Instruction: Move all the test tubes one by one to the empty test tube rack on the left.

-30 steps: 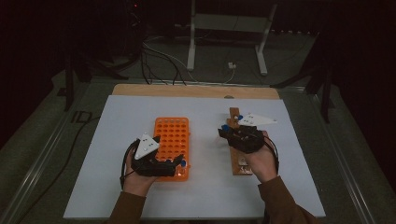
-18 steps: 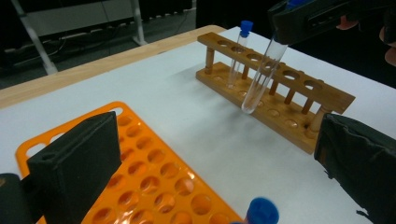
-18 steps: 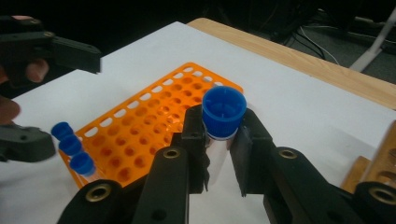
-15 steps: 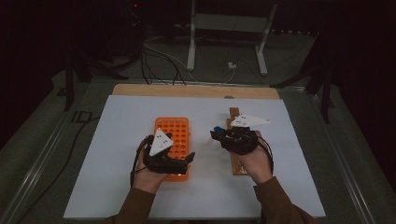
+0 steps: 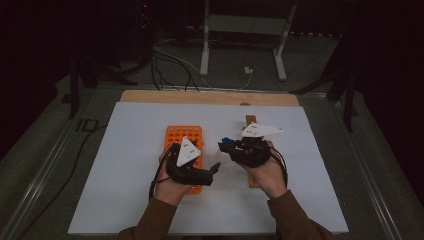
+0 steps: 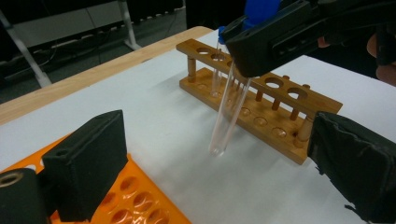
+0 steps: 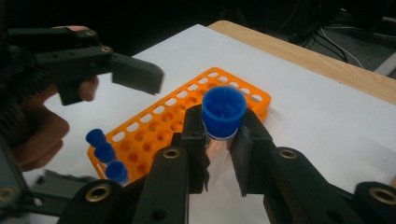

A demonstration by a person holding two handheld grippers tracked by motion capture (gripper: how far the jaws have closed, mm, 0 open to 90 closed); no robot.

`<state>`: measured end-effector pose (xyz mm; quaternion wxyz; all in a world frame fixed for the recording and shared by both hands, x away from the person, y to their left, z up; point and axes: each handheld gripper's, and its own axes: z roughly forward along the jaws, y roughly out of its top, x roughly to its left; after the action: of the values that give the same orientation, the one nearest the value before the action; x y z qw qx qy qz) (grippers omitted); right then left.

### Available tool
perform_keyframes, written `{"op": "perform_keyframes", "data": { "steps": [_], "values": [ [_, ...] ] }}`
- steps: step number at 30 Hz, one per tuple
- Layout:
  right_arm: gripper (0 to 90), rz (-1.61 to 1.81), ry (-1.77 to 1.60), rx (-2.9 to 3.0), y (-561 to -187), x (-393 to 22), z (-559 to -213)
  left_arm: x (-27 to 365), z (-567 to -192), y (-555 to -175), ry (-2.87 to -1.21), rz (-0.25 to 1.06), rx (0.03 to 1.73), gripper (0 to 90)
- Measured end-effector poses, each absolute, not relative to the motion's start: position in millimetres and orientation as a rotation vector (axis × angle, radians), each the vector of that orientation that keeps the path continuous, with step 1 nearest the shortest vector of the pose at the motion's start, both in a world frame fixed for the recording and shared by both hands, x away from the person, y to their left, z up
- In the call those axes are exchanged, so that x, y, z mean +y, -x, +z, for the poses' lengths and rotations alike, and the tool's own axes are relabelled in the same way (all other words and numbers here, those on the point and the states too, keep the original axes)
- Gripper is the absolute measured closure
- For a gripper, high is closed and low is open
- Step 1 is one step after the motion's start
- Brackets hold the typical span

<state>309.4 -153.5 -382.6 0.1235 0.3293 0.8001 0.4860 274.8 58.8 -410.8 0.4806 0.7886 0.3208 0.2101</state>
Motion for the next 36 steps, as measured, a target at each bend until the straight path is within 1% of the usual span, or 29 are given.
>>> {"op": "perform_keyframes", "data": {
  "steps": [2,4,6,10,13,17,20,24,30,36],
  "values": [
    [77.0,1.419,-0.954,2.338,-308.6,-151.7,-382.2,55.5,-410.3,-274.2,-1.928,0.528,0.780,9.0],
    [77.0,1.428,-0.952,2.342,-307.9,-149.7,-381.8,52.9,-409.9,-273.6,-1.927,0.543,0.780,15.3],
    [77.0,1.430,-0.949,2.347,-307.1,-147.7,-381.2,51.5,-409.5,-273.5,-1.934,0.556,0.775,19.6],
    [77.0,1.441,-0.939,2.355,-305.6,-144.0,-379.7,49.1,-409.4,-273.1,-1.947,0.570,0.758,38.1],
    [76.9,1.448,-0.942,2.359,-304.8,-142.2,-378.2,49.0,-409.5,-273.4,-1.946,0.552,0.747,51.9],
    [77.0,1.449,-0.933,2.367,-304.1,-140.0,-377.5,49.9,-409.2,-274.5,-1.936,0.530,0.740,63.3],
    [76.9,1.449,-0.930,2.371,-303.9,-139.0,-377.8,50.3,-409.5,-275.0,-1.932,0.524,0.746,69.8],
    [77.0,1.447,-0.928,2.373,-304.2,-138.4,-377.9,50.3,-409.9,-275.6,-1.937,0.517,0.737,75.0],
    [76.0,1.454,-0.937,2.372,-305.0,-138.7,-378.5,49.7,-410.7,-275.9,-1.947,0.519,0.727,77.2],
    [52.7,1.505,-0.956,2.348,-306.3,-144.2,-376.5,53.6,-411.2,-278.0,-1.947,0.531,0.755,77.5]
  ]
}}
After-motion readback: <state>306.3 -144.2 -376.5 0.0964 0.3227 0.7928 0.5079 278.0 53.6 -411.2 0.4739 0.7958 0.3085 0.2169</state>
